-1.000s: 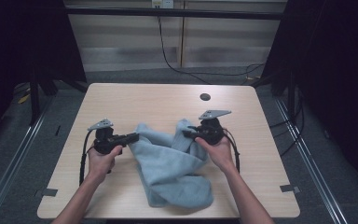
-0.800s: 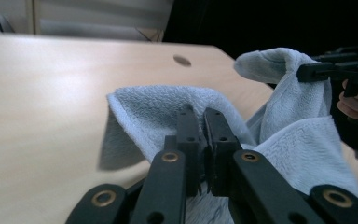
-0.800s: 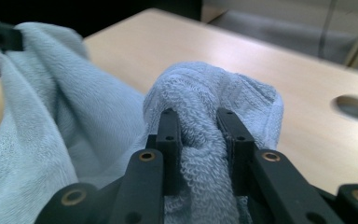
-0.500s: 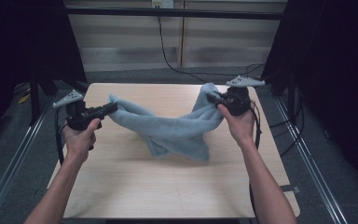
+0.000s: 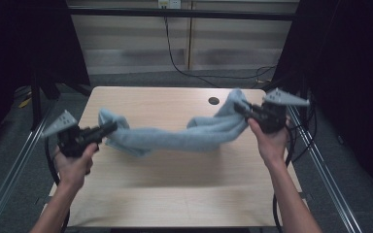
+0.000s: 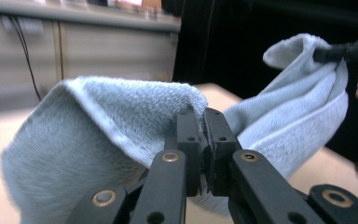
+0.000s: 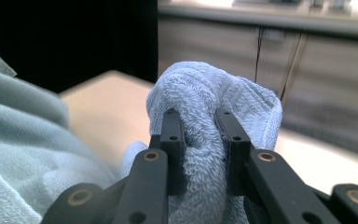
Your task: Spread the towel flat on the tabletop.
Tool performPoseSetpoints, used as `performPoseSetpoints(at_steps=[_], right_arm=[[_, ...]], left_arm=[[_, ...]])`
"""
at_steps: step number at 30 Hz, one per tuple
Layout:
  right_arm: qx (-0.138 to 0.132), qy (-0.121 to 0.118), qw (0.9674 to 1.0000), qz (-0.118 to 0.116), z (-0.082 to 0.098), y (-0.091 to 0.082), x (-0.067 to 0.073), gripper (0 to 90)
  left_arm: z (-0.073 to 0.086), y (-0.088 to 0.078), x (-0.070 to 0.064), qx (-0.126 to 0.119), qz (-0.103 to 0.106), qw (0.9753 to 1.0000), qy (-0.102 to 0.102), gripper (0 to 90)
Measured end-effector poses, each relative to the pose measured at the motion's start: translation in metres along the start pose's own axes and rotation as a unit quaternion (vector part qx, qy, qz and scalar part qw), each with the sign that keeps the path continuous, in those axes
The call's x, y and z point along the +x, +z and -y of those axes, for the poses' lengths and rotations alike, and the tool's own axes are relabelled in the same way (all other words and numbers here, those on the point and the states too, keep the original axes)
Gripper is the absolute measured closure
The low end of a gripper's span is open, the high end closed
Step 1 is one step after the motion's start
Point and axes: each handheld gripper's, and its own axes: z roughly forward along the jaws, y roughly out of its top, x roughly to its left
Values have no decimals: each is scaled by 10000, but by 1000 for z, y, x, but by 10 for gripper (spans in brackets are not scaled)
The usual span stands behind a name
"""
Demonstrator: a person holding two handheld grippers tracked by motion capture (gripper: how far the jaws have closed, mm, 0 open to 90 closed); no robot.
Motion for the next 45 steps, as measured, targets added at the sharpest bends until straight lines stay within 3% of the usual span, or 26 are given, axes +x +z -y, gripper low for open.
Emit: performPoseSetpoints(at_steps=[3,4,5,8,11,14,16,18,20,23,28,29,30,31,33,34,35,36,37,38,39,40,42,45], right_arm=[[396,97,9992,43,45,-10,2,758],[396,97,9992,43,45,-10,2,758],[597,229,9979,69,78,-20,4,758],[837,307,9958,201,111,-34,10,753],[1076,479,9928,198,139,-49,17,735],[1319,542,9895,222,159,-60,25,674],[1453,479,9880,227,163,-65,29,632],[1439,358,9886,257,158,-69,32,569],[1245,358,9911,313,148,-72,31,516],[904,385,9945,375,131,-72,25,476],[1023,371,9940,138,118,-44,16,475],[1075,409,9934,51,117,-35,15,490],[1143,382,9927,-18,116,-26,14,492],[1224,321,9920,-26,115,-18,12,492],[1233,389,9915,-113,114,-3,9,490],[1265,476,9905,-259,114,4,9,488],[1323,482,9895,-336,114,11,10,487],[1323,482,9895,-336,114,11,10,487],[1396,446,9885,-369,116,17,12,485],[1626,440,9846,-478,124,29,16,472],[1675,439,9836,-503,126,31,17,466],[1788,408,9819,-482,129,34,19,460],[2035,315,9775,-446,139,38,22,453],[2421,288,9687,-461,154,43,26,441]], left_arm=[[41,-4,-6,380,95,9992,-98,864],[41,-4,-6,380,95,9992,-98,864],[63,-6,-9,752,164,9969,-167,862],[89,-11,-14,1055,337,9930,-419,857],[103,-16,-24,1338,426,9894,-374,841],[102,-22,-29,1243,409,9910,-293,813],[98,-23,-29,1142,411,9922,-288,780],[90,-22,-27,993,462,9935,-311,767],[81,-21,-27,818,421,9953,-307,750],[70,-14,-24,726,449,9959,-298,710],[64,21,-11,945,364,9946,-238,674],[64,21,-11,945,364,9946,-238,664],[66,40,-5,1178,358,9920,-282,651],[68,49,-3,1277,259,9914,-151,649],[75,67,5,1590,215,9869,-189,634],[80,74,8,1695,97,9854,-134,630],[85,81,10,1874,29,9823,-10,630],[85,81,10,1874,29,9823,-10,631],[93,89,13,2102,-73,9776,116,631],[97,91,15,2229,-116,9747,103,641],[102,92,17,2349,-106,9719,143,646],[103,90,16,2327,-105,9723,182,656],[104,86,15,2378,-119,9709,244,657],[107,79,10,2403,-73,9701,323,658]])
